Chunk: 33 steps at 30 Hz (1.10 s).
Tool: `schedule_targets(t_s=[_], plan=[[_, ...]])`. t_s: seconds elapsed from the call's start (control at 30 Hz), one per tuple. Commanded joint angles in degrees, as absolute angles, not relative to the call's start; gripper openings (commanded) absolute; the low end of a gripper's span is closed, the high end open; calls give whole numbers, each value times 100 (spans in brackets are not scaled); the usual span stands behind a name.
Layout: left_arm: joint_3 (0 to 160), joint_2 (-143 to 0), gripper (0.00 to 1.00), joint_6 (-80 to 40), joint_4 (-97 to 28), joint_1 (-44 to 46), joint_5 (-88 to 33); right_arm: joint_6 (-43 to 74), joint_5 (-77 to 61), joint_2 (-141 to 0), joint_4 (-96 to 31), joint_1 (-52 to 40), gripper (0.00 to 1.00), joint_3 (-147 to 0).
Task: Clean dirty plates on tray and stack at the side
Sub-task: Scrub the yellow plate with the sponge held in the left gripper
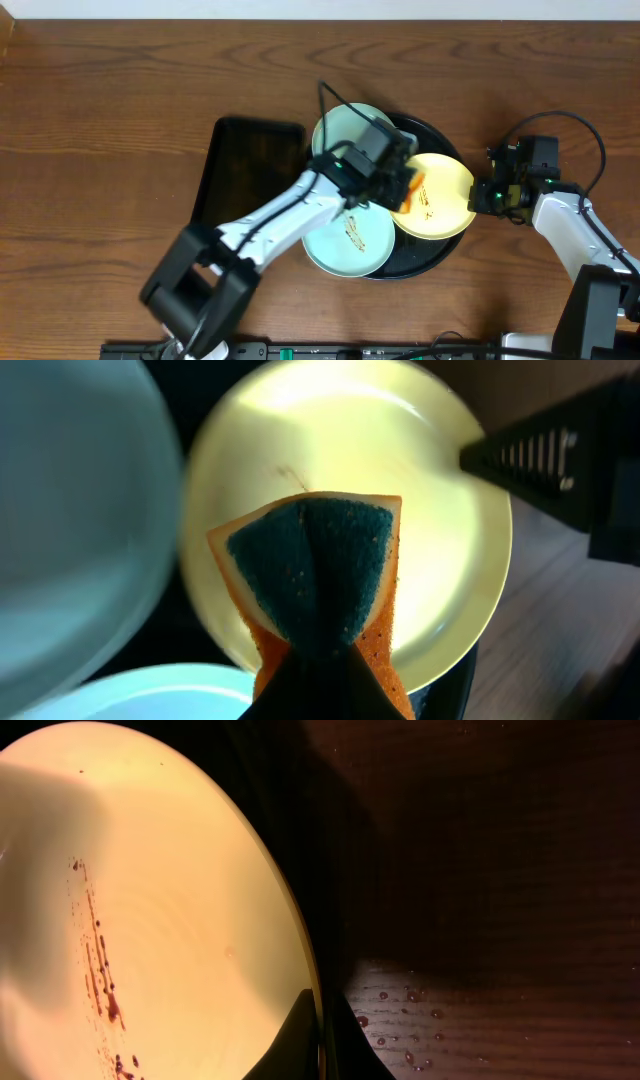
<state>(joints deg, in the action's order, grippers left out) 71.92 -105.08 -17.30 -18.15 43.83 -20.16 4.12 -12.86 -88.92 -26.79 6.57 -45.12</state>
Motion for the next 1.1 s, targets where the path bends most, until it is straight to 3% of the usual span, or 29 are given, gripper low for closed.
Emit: schedule_targets(t_s=[0.0, 0.2, 0.33, 1.07], plan=[[7516, -10726, 7, -2073, -2112, 4480, -1946, 423, -1315, -8910, -2703, 742, 1, -4591], [8543, -11181, 7, -1389, -3151, 4519, -2053, 423, -1315, -8910, -2707, 742, 1, -4591], [8683, -11216, 7, -934, -2998, 4668, -2180, 421, -1315, -8910, -2729, 742, 1, -4591], [8676, -12226, 7, -963, -2342, 5284, -2174, 421, -1315, -8910, -2790, 742, 1, -4591]])
